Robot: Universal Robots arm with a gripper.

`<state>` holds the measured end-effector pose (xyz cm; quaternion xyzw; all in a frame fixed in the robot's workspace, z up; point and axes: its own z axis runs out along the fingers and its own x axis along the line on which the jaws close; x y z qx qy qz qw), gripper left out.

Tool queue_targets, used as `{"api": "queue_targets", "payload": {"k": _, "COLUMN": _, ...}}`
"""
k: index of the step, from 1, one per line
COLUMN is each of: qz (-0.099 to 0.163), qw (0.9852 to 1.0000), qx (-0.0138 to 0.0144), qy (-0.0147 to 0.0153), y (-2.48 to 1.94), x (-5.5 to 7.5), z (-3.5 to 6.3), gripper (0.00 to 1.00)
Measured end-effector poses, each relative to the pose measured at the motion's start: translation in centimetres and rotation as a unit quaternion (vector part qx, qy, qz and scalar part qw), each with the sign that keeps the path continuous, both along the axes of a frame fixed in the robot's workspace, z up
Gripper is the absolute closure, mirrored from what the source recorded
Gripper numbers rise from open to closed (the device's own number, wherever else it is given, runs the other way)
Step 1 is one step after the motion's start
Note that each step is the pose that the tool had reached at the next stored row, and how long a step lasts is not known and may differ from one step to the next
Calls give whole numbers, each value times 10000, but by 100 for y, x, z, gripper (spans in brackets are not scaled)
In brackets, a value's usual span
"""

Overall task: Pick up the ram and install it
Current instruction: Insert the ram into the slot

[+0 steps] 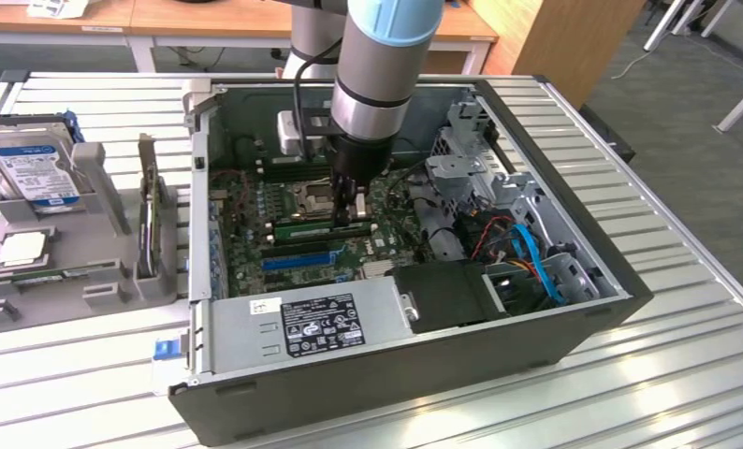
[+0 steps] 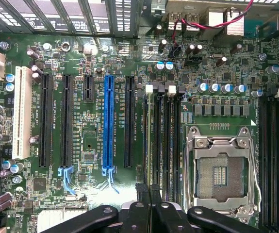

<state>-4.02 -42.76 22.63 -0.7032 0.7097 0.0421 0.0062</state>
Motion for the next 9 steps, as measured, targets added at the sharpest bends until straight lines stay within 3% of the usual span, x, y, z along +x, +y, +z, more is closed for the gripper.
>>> {"api": "queue_targets", "payload": {"k": 9, "qz": 0, "qw": 10000, "qx": 1, "qy": 0, "y": 0, "x": 0, "z": 0, "gripper": 88}}
